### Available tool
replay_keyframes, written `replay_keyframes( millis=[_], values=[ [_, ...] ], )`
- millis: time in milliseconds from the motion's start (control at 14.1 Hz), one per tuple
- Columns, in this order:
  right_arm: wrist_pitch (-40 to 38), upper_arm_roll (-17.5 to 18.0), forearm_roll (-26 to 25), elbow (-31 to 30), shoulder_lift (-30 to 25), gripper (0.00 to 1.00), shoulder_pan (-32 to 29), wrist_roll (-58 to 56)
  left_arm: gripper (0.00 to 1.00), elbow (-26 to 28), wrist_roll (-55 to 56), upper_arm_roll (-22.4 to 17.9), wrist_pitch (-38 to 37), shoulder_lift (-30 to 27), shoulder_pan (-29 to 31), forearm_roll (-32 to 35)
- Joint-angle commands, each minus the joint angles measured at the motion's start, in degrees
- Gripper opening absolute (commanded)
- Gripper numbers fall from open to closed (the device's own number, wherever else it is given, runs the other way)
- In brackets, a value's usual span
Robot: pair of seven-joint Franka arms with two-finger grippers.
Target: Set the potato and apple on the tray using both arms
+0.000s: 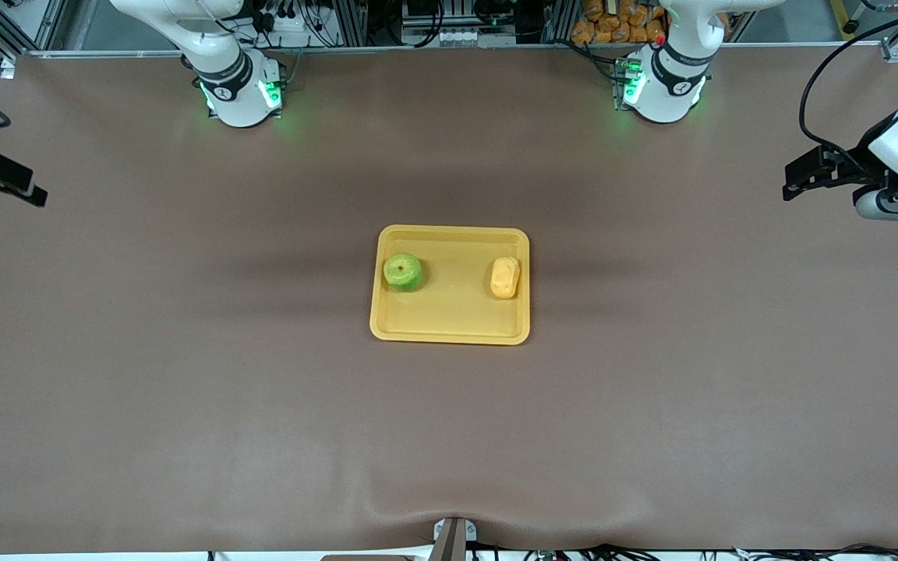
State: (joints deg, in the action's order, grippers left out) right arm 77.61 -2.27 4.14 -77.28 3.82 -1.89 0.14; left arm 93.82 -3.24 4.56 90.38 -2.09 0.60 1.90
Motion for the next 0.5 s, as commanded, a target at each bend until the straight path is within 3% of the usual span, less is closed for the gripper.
replay_keyframes(
  millis=[0,427],
  values=[
    [1.1,1.0,-1.8,-6.7,-5.7,1.0,-1.3,-0.9,1.0,0.0,-2.1,0.3,1.3,0.0,0.3,0.9],
    [6.9,1.6,-1.9,-16.0,-11.8,1.0,-0.9,-0.9,1.0,0.1,-3.2,0.4,2.2,-0.2,0.3,1.1]
  ],
)
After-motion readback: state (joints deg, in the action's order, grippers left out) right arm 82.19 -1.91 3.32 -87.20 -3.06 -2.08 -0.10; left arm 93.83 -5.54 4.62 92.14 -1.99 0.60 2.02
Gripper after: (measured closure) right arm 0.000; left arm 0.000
